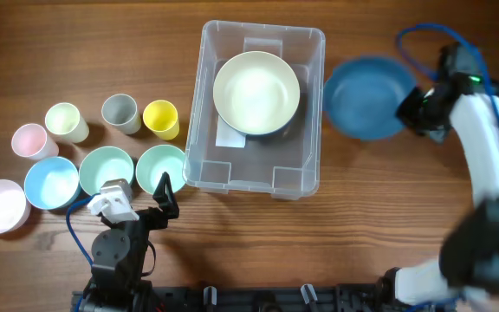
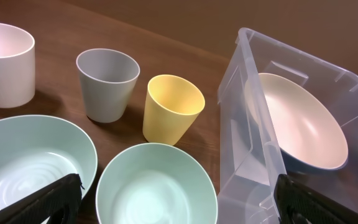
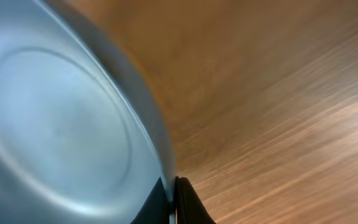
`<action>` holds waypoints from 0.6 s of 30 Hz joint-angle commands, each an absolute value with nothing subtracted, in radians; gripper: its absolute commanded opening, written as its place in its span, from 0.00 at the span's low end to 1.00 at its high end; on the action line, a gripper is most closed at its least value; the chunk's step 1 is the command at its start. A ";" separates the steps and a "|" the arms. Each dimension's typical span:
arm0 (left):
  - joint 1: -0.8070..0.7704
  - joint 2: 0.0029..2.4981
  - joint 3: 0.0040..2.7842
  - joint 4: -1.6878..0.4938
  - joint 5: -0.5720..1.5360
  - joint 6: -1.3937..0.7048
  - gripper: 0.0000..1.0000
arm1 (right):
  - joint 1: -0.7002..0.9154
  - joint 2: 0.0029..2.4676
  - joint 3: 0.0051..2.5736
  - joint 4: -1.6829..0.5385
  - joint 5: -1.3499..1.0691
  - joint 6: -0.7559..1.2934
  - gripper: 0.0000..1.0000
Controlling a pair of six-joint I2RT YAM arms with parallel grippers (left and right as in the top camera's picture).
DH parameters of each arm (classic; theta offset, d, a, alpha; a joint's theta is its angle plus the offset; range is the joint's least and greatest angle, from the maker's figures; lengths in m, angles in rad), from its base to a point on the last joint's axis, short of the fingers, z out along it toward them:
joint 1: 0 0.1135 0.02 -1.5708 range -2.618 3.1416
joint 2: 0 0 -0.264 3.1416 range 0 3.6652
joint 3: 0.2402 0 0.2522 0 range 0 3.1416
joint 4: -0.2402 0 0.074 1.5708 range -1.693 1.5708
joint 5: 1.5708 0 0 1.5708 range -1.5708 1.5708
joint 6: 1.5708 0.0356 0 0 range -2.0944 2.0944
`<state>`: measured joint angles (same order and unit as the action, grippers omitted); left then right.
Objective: Pack container
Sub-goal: 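Lift the blue plate with the right gripper onto the bowl in the bin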
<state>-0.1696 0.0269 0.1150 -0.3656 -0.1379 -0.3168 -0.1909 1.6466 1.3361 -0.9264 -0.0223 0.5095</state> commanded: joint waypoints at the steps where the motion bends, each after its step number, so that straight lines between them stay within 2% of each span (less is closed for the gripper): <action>1: -0.164 0.022 0.111 -0.362 -0.147 -0.319 1.00 | -0.183 1.372 1.451 -0.905 0.006 0.575 0.05; 5: -0.164 0.022 0.111 -0.363 -0.147 -0.319 1.00 | -0.112 1.252 1.473 -0.897 -0.087 0.577 0.05; 9: -0.164 0.022 0.111 -0.363 -0.147 -0.319 1.00 | 0.043 1.266 1.469 -0.914 -0.127 0.642 0.04; 15: -0.164 0.022 0.111 -0.363 -0.147 -0.319 1.00 | 0.286 1.491 1.466 -0.823 -0.022 0.684 0.05; 18: -0.164 0.022 0.111 -0.362 -0.147 -0.319 1.00 | 0.329 1.615 1.466 -0.748 -0.019 0.682 0.04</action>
<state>-0.1696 0.0269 0.1150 -0.3656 -0.1379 -0.3172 0.2825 1.5047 1.4773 -0.8005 -0.0551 0.6510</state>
